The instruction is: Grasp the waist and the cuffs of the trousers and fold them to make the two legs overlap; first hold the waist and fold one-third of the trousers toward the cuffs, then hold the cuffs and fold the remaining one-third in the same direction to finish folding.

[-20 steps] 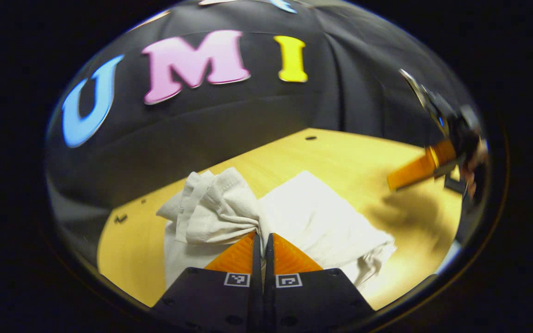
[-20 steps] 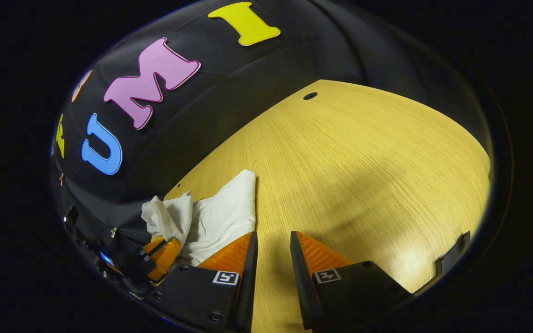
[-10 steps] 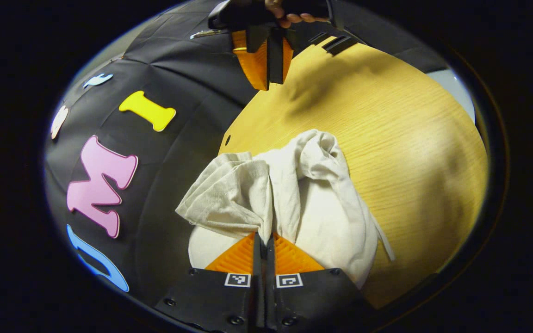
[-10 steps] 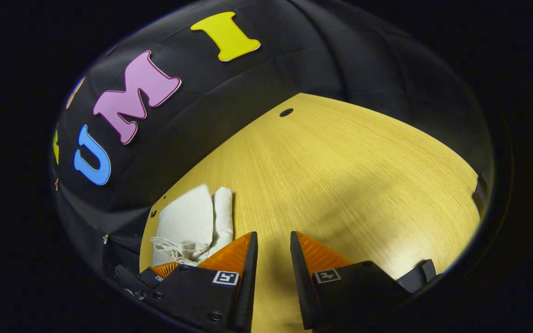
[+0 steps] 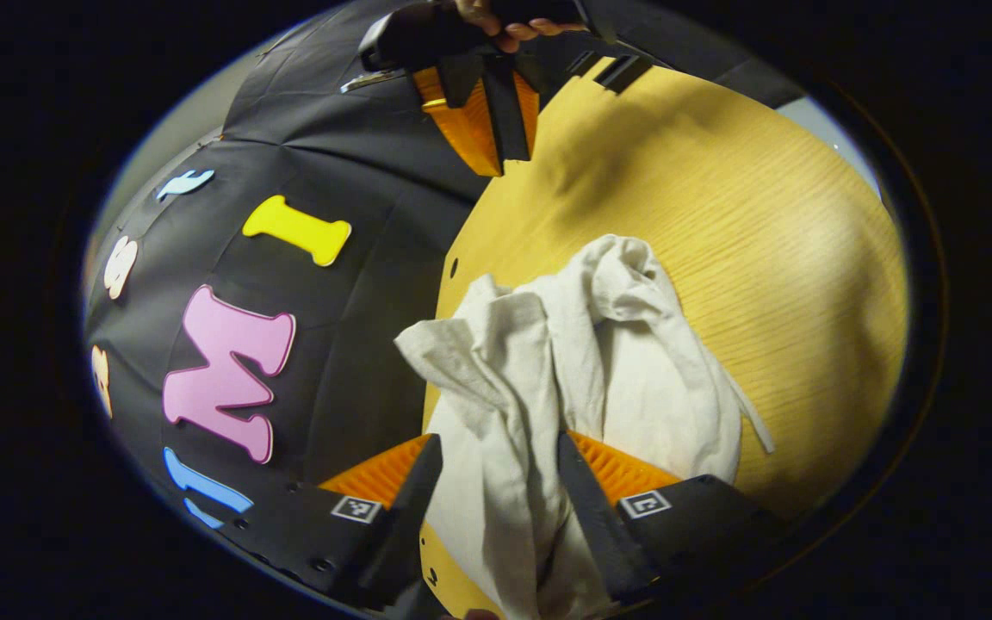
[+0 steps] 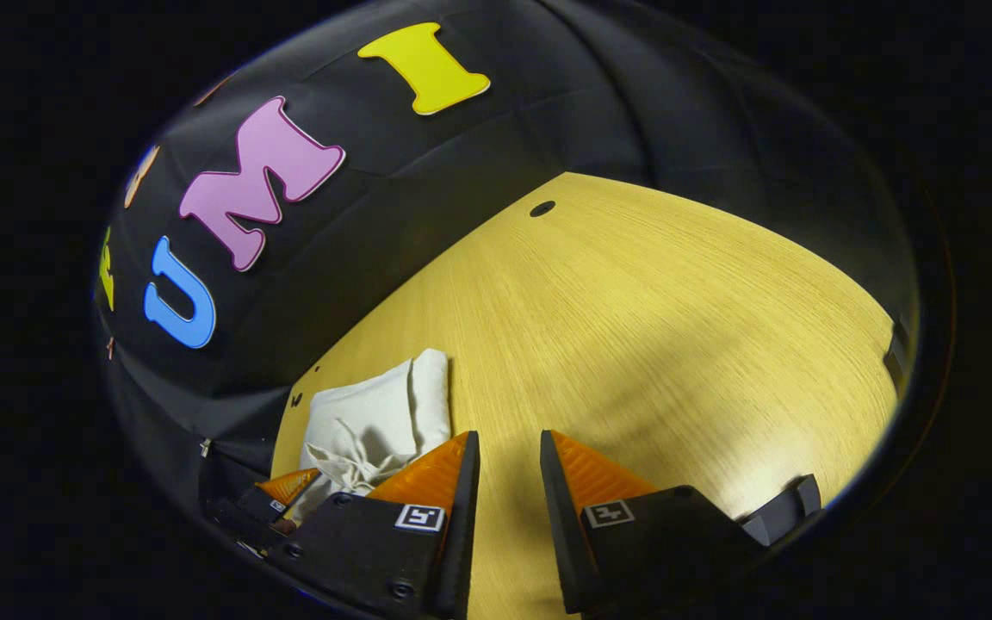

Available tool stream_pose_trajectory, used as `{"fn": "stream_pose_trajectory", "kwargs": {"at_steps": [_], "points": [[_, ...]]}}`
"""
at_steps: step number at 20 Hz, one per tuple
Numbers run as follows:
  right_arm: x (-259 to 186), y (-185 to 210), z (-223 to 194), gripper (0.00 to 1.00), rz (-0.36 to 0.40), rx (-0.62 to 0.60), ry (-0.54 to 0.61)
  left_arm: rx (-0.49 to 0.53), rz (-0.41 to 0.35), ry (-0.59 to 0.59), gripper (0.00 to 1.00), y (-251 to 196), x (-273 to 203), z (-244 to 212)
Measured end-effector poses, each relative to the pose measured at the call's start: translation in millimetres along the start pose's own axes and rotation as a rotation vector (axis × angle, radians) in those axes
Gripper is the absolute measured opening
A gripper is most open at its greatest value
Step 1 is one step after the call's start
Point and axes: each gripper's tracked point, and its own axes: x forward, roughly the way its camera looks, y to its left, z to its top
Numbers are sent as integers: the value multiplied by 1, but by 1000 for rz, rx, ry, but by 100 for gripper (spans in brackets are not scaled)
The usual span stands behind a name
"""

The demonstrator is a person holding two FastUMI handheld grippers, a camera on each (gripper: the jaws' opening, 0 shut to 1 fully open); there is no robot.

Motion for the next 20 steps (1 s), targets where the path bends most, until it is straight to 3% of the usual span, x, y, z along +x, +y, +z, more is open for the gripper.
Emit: {"fn": "stream_pose_trajectory", "kwargs": {"at_steps": [2, 8, 11, 16, 20], "points": [[-4, 7, 4, 44, 15, -20, -3, -31, 41, 30, 96, 21, -10, -10], [-28, 31, 21, 44, 49, -70, -7, -151, 195, 99, 95, 101, -69, -20], [-43, 48, 26, 44, 76, -87, -9, -263, 259, 136, 96, 143, -101, -27], [-61, 86, 36, 44, 123, -97, -35, -616, 331, 193, 96, 191, -148, -44], [-76, 124, 39, 43, 173, -86, -60, -938, 348, 175, 96, 209, -177, -47]]}}
